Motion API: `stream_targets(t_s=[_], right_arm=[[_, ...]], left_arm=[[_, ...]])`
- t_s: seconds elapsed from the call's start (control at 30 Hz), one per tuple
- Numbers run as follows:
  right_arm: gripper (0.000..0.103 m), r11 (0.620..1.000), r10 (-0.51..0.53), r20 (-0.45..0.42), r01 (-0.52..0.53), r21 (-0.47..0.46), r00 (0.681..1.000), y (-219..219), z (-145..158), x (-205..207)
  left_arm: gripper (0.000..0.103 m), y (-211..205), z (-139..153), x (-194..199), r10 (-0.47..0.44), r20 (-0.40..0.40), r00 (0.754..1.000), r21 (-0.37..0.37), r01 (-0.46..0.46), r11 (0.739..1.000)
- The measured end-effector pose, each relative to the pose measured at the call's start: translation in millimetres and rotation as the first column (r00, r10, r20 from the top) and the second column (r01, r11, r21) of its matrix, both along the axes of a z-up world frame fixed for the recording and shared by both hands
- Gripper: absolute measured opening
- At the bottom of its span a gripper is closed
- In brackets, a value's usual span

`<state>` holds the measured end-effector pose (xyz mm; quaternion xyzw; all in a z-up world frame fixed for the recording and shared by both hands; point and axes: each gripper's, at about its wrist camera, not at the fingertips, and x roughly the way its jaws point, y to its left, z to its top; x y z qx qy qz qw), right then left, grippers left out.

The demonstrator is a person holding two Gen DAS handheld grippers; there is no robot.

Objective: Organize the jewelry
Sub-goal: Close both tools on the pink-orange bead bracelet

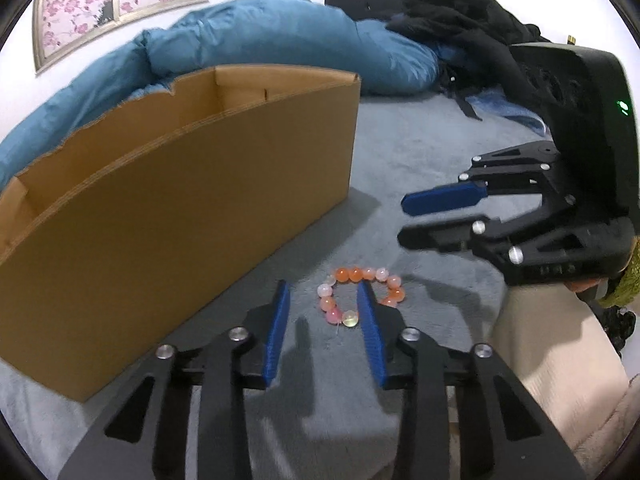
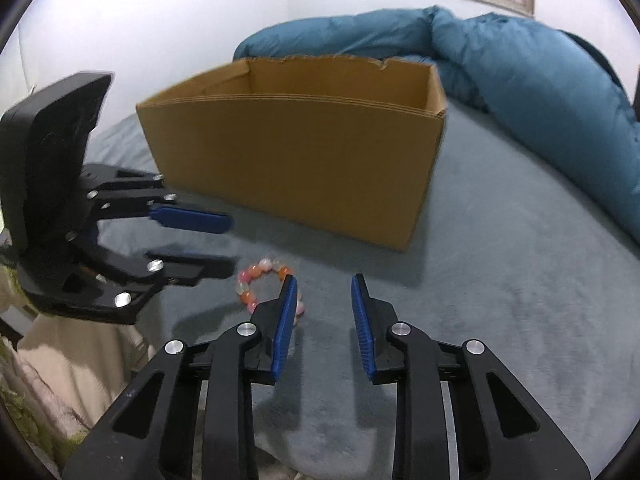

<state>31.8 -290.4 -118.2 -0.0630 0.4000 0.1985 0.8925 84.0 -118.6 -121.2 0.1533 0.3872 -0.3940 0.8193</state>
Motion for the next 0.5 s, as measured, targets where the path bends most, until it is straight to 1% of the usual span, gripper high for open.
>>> stream_targets(t_s=[0.1, 0.17, 0.4, 0.5], right_arm=[[0.026, 1.0, 0.022, -0.029, -0.022, 0.006, 0.999, 7, -11, 6], [0.025, 0.999, 0.035, -0.042, -0.034, 0.005, 0.999, 11, -16, 9], [0.021, 0.997, 0.074, -0.079, -0.075, 0.0, 0.994, 20, -24, 18], [0.02, 0.997, 0.079, -0.094, -0.081, -0.018, 0.992, 24, -26, 18]], left_arm=[[0.024, -5, -10, 9, -0.017, -0.027, 0.999, 0.014, 0.017, 1.0], [0.022, -8, -16, 12, -0.034, -0.043, 0.999, 0.022, 0.035, 0.999], [0.02, -13, -23, 20, -0.065, -0.068, 0.996, 0.026, 0.067, 0.997], [0.019, -16, -26, 22, -0.071, -0.078, 0.994, 0.043, 0.075, 0.996]])
